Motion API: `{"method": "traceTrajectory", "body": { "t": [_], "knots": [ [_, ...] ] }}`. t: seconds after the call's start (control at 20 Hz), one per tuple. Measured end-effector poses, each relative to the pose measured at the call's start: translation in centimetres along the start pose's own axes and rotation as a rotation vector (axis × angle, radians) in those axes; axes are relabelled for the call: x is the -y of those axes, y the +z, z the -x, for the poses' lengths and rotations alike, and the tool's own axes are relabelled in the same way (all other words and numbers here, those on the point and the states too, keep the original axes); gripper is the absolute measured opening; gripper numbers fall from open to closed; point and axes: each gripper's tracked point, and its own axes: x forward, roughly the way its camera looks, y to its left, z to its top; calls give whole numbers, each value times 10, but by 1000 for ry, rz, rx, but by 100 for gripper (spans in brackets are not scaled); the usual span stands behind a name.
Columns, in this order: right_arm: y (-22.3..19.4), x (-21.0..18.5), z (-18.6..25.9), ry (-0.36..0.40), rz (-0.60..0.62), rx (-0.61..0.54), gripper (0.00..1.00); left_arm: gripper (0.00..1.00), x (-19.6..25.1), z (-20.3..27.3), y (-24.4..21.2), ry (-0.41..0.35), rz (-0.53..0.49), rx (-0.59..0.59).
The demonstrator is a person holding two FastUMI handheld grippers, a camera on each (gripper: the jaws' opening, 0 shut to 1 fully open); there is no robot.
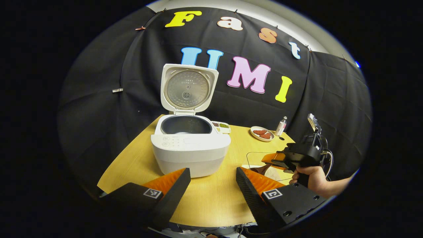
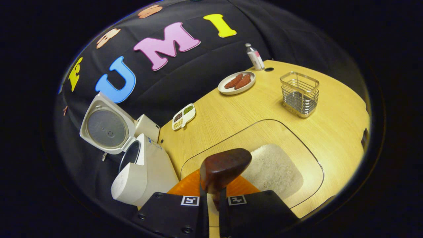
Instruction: Close the left gripper, press the button to open the rice cooker; take a wooden spoon from the chopstick holder with the right hand, scoop a spoonful of rice and pour it into the rice cooker, then put the wooden spoon back into the chopstick holder.
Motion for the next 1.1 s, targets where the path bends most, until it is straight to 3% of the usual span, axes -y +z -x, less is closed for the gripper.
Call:
{"method": "traceTrajectory", "body": {
  "t": [0.5,0.9,1.1],
  "knots": [
    [24,13,23,43,-225,-36,17,95,12,13,-4,-4,-34,3],
    [90,-3,50,105,-327,24,17,95,7,20,5,33,-32,49],
    [123,-16,61,144,-434,48,16,95,-1,29,1,49,-29,49]
  ]
}}
